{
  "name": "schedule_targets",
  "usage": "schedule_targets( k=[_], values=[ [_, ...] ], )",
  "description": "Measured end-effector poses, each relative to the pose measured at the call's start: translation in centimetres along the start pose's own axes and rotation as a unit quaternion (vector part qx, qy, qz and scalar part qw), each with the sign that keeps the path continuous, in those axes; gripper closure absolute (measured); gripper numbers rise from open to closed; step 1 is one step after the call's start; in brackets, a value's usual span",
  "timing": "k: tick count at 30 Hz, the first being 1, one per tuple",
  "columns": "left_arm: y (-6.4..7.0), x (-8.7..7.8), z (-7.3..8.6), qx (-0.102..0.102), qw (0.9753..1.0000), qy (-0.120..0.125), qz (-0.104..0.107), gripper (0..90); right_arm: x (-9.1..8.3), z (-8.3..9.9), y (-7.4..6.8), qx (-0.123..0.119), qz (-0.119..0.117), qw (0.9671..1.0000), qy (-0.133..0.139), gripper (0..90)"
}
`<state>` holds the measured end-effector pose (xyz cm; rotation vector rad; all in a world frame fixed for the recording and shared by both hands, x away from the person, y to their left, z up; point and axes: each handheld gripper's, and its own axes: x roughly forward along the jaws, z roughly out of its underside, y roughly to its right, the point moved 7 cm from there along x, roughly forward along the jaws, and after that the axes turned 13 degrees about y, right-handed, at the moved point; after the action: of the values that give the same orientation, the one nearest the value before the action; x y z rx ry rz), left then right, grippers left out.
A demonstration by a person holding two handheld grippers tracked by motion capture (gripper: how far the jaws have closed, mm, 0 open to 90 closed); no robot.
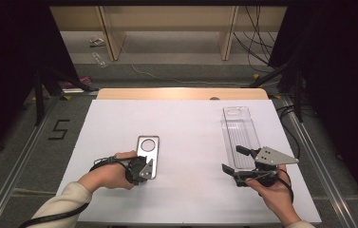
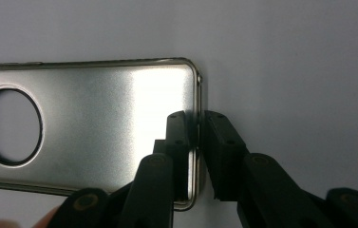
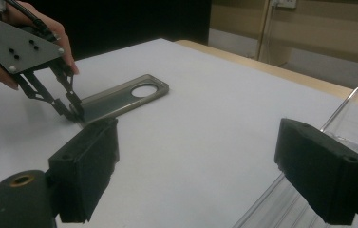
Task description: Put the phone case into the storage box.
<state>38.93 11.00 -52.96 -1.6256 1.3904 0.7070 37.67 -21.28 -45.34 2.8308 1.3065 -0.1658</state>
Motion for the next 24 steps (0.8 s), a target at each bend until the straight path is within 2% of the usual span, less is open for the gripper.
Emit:
schedule_targets(
  k=[16, 17, 19, 24],
  values=[
    [0.01, 0.13, -0.16, 0.000, 1.0000, -0.002, 0.001, 82.9, -0.02, 0.04, 0.04, 0.000, 0.000, 1.0000, -0.001, 15.8],
    [0.10, 0.13, -0.16, -0.005, 1.0000, -0.003, 0.002, 83.0, -0.03, 0.04, 0.04, 0.000, 0.000, 1.0000, -0.001, 15.8],
    [0.03, 0.13, -0.19, 0.001, 1.0000, -0.003, 0.002, 83.3, -0.02, 0.03, 0.03, 0.000, 0.000, 1.0000, -0.001, 15.8],
    [0.06, 0.12, -0.23, 0.000, 1.0000, -0.005, 0.002, 84.3, -0.02, 0.06, 0.05, -0.001, 0.000, 1.0000, -0.002, 15.8]
  ],
)
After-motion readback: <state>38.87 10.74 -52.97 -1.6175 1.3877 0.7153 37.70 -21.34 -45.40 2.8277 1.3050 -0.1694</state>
